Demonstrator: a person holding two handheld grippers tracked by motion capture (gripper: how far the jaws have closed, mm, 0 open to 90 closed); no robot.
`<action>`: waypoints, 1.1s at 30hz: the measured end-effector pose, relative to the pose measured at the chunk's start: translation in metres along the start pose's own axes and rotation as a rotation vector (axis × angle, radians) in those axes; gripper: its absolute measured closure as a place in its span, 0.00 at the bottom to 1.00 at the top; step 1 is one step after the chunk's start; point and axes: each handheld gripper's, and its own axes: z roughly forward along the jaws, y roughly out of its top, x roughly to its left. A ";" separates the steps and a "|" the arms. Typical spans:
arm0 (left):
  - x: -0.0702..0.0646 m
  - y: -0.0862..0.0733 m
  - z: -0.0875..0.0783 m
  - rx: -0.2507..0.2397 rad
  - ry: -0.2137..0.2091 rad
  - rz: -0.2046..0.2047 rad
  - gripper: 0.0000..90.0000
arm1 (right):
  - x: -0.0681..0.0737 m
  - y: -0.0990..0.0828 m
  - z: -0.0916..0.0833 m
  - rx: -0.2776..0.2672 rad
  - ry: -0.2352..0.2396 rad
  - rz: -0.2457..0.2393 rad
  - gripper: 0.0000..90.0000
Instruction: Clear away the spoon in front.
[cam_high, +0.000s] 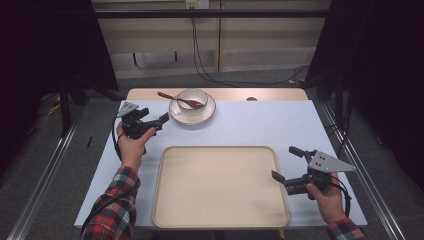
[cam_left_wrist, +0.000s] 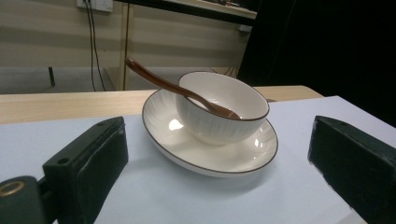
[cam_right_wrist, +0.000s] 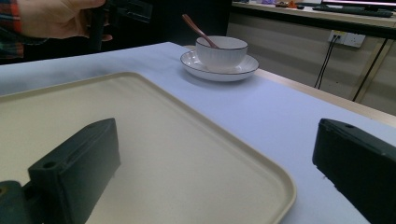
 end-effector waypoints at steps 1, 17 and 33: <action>0.000 0.000 0.000 0.000 0.000 0.000 0.06 | 0.000 0.000 0.000 0.000 0.000 0.000 0.00; 0.016 0.002 0.031 0.017 0.072 -0.045 0.10 | 0.000 0.000 0.000 0.000 0.005 -0.008 0.01; 0.024 0.001 0.063 0.035 0.109 -0.086 0.29 | 0.002 0.000 -0.001 -0.006 0.015 0.001 0.01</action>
